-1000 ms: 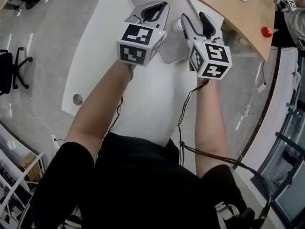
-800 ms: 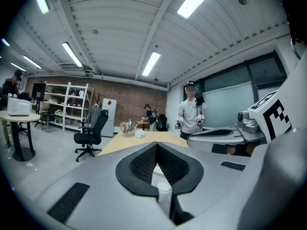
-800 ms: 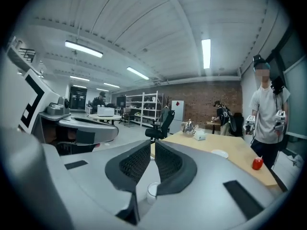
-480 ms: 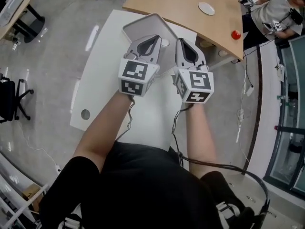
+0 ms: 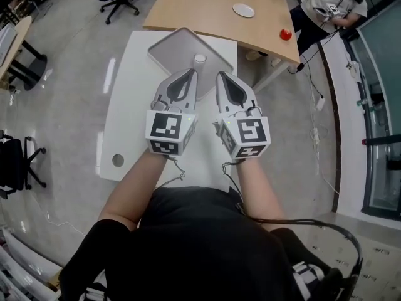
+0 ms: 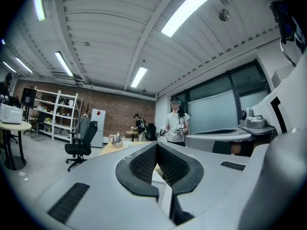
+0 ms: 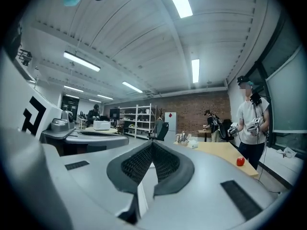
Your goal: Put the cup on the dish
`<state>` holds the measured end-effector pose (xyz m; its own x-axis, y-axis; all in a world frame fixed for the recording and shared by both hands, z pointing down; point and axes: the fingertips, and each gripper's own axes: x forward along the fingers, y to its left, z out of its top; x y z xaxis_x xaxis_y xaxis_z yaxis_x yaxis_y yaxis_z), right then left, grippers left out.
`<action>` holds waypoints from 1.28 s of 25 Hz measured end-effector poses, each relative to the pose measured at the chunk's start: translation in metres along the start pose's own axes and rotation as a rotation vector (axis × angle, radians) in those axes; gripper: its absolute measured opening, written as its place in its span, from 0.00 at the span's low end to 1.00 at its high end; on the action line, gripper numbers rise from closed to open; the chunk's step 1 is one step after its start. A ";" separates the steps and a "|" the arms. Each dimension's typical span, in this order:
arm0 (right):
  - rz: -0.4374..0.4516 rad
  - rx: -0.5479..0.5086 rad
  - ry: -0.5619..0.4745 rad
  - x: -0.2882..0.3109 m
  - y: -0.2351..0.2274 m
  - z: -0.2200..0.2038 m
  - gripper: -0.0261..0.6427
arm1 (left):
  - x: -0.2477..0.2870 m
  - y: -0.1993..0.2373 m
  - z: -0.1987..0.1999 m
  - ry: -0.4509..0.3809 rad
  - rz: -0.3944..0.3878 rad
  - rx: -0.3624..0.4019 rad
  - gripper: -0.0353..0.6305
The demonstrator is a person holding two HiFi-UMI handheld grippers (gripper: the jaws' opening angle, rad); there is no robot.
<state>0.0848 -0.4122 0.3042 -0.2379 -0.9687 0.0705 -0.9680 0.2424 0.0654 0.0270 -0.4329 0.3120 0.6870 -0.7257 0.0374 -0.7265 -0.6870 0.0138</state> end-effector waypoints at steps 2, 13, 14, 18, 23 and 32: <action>-0.011 -0.003 -0.006 -0.011 0.005 0.003 0.06 | -0.010 -0.008 0.001 -0.005 -0.011 -0.002 0.06; -0.023 0.006 -0.045 -0.067 0.018 0.010 0.06 | -0.050 -0.051 0.012 -0.025 -0.026 -0.029 0.06; -0.017 0.005 -0.048 -0.071 0.020 0.011 0.06 | -0.053 -0.054 0.009 -0.021 -0.025 -0.014 0.06; 0.020 0.002 -0.057 -0.087 0.024 0.014 0.06 | -0.062 -0.071 0.005 -0.012 -0.010 0.020 0.06; 0.078 -0.001 -0.057 -0.105 0.018 0.016 0.06 | -0.066 -0.092 0.008 -0.015 0.040 0.011 0.06; 0.115 0.002 -0.107 -0.139 0.010 0.017 0.06 | -0.080 -0.126 0.006 -0.019 0.091 0.044 0.06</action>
<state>0.1071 -0.2759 0.2781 -0.3540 -0.9348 -0.0289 -0.9341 0.3519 0.0612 0.0638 -0.2888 0.3016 0.6187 -0.7854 0.0170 -0.7848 -0.6189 -0.0328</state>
